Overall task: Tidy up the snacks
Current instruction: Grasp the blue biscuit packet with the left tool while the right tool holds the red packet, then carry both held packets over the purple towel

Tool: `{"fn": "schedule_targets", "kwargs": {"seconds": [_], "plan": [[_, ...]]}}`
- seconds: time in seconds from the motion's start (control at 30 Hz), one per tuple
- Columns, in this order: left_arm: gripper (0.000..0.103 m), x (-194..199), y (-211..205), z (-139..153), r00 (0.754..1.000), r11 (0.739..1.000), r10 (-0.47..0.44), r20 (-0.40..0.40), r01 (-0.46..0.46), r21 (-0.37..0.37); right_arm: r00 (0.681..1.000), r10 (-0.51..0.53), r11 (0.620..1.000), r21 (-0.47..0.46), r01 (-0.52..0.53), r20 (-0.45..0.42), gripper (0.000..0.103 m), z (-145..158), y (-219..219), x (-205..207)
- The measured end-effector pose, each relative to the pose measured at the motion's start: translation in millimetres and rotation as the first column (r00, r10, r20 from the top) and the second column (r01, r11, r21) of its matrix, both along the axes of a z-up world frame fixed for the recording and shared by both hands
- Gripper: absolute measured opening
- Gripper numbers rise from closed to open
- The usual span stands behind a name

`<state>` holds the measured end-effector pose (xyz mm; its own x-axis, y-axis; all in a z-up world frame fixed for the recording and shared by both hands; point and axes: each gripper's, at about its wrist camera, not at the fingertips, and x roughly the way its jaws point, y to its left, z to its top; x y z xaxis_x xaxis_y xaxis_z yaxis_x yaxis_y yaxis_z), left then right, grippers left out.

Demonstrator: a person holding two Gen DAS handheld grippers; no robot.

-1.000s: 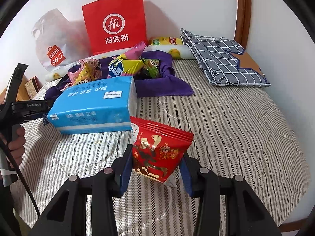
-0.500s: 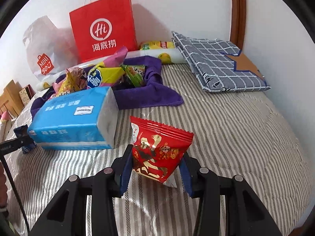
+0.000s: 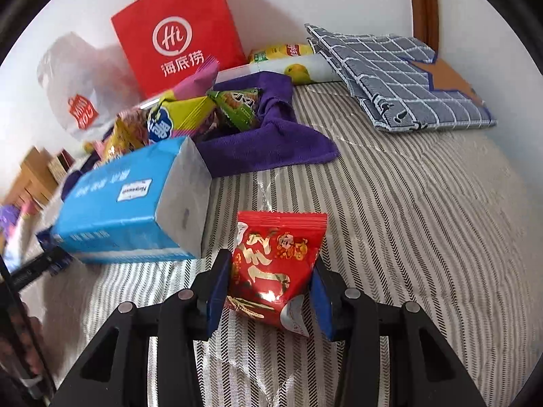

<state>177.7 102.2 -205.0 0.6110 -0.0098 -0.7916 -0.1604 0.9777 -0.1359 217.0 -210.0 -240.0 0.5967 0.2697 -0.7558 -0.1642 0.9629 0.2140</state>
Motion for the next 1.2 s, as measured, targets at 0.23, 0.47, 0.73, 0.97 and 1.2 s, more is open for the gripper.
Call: {"fn": "schedule_targets", "kwargs": {"seconds": [0.23,0.47,0.73,0.97,1.2], "plan": [[0.035,-0.8,2.5,0.1,1.0,1.0,0.004,0.004,-0.004,-0.026,1.0,-0.005,0.999,-0.033,0.005,0.019,0.042,1.7,1.2,-3.7],[0.035,-7.0,1.1,6.8,1.0,0.998,-0.022,-0.016,0.021,-0.057,0.997,-0.029,0.998,-0.05,0.033,0.068,0.042,12.3,2.4,-15.9],[0.035,-19.9,-9.9,35.5,0.998,0.996,-0.057,0.019,0.058,-0.065,0.986,-0.039,0.999,-0.013,0.041,0.161,0.042,59.0,2.3,-41.5],[0.035,-27.4,-29.5,70.0,0.991,0.989,-0.111,0.068,0.117,-0.093,0.975,-0.018,0.999,-0.035,0.027,0.223,0.042,99.5,15.3,-56.9],[0.035,-27.5,-40.4,91.3,0.985,0.981,-0.151,0.089,0.161,-0.113,0.968,0.004,0.999,-0.035,0.005,0.251,0.042,124.1,25.8,-58.6]]}}
